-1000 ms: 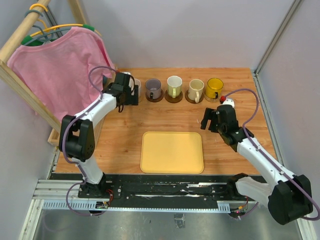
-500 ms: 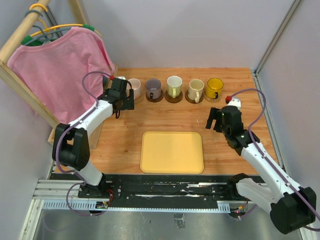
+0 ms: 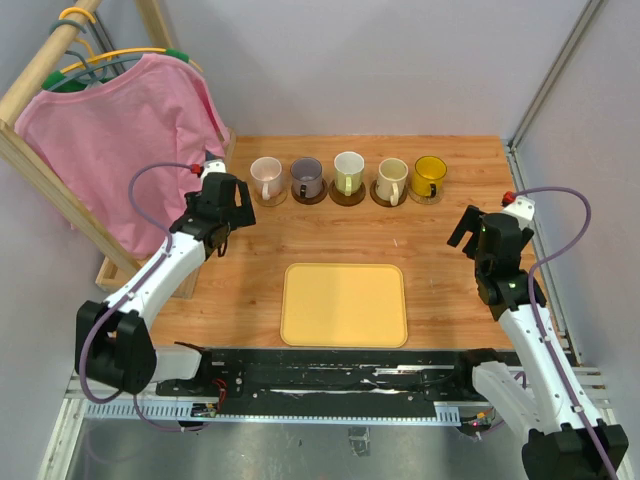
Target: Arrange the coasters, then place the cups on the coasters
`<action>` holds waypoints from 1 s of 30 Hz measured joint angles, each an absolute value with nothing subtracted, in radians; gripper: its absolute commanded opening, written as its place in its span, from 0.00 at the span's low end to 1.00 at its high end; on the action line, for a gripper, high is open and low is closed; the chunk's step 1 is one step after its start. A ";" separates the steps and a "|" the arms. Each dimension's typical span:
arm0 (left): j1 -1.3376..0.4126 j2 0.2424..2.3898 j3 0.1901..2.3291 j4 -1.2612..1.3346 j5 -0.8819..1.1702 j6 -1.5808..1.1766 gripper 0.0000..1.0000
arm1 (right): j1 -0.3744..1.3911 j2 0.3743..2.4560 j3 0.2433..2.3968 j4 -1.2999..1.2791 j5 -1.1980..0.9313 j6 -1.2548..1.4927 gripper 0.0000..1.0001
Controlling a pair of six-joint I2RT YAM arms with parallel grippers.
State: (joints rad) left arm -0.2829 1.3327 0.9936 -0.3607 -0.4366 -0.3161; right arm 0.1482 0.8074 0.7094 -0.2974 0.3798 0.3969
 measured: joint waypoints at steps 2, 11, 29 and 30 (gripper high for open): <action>-0.283 1.275 0.955 -0.360 -0.445 -0.336 1.00 | 0.126 0.780 0.709 -0.300 0.394 0.401 0.98; -0.283 0.973 0.827 -0.356 -0.439 -0.399 1.00 | 0.095 0.656 0.709 -0.327 0.500 0.430 0.98; -0.283 0.745 0.727 -0.372 -0.389 -0.435 1.00 | 0.094 0.536 0.709 -0.430 0.548 0.445 0.98; -0.283 0.738 0.722 -0.374 -0.389 -0.436 1.00 | 0.094 0.532 0.709 -0.432 0.548 0.445 0.98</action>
